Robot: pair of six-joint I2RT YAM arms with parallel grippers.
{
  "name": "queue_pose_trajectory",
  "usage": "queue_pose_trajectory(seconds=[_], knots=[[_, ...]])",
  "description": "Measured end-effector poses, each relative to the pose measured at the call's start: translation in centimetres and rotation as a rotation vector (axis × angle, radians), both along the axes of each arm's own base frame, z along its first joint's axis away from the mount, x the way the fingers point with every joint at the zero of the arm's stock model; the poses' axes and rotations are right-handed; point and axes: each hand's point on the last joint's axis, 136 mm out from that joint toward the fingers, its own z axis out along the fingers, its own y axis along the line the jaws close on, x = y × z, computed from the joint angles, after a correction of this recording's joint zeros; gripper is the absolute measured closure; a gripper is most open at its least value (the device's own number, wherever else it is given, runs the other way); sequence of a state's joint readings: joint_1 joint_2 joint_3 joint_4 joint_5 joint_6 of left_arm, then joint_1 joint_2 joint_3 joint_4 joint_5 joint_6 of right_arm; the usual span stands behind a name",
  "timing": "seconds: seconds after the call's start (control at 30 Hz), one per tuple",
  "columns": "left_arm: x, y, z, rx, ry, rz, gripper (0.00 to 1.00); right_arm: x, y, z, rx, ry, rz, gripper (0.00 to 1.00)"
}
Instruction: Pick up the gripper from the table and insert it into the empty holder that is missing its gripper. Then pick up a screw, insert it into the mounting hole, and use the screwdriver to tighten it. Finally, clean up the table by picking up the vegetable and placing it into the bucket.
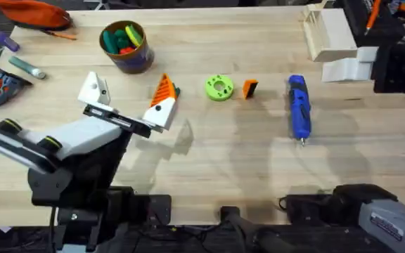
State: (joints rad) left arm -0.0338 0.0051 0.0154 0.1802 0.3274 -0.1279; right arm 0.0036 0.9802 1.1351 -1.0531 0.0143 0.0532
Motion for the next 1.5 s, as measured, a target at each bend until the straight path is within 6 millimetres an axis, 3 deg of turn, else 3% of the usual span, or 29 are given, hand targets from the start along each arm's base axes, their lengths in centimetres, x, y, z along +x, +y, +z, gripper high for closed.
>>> queue_pose_trajectory(seconds=[0.17, 0.37, 0.57, 0.73, 1.13, 1.27, 1.5], knots=[[-0.5, -1.2, -0.1, -0.018, 0.012, -0.08, 0.016, 0.0, 0.0, 0.0, 0.0, 0.0, 0.0, 0.007], [-2.1, -3.9, -0.3, 0.014, 0.016, -0.263, 0.016, 0.0, 0.0, 0.0, 0.0, 0.0, 0.0, 0.009], [-3.8, -6.2, -2.3, 0.038, 0.097, -0.437, 0.016, 0.0, 0.0, 0.0, 0.0, 0.0, 0.0, 0.01], [-4.4, -6.9, -3.5, 0.049, 0.143, -0.491, 0.015, 0.0, 0.0, 0.0, 0.0, 0.0, 0.0, 0.008], [-5.3, -7.7, -3.8, 0.1, 0.124, -0.555, 0.015, 0.0, 0.0, 0.0, 0.0, 0.0, 0.0, 0.008], [-5.8, -8.0, -5.9, 0.077, 0.233, -0.591, 0.015, 0.0, 0.0, 0.0, 0.0, 0.0, 0.0, 0.008], [-6.5, -8.5, -6.0, 0.082, 0.232, -0.641, 0.016, 0.0, 0.0, 0.0, 0.0, 0.0, 0.0, 0.007]])
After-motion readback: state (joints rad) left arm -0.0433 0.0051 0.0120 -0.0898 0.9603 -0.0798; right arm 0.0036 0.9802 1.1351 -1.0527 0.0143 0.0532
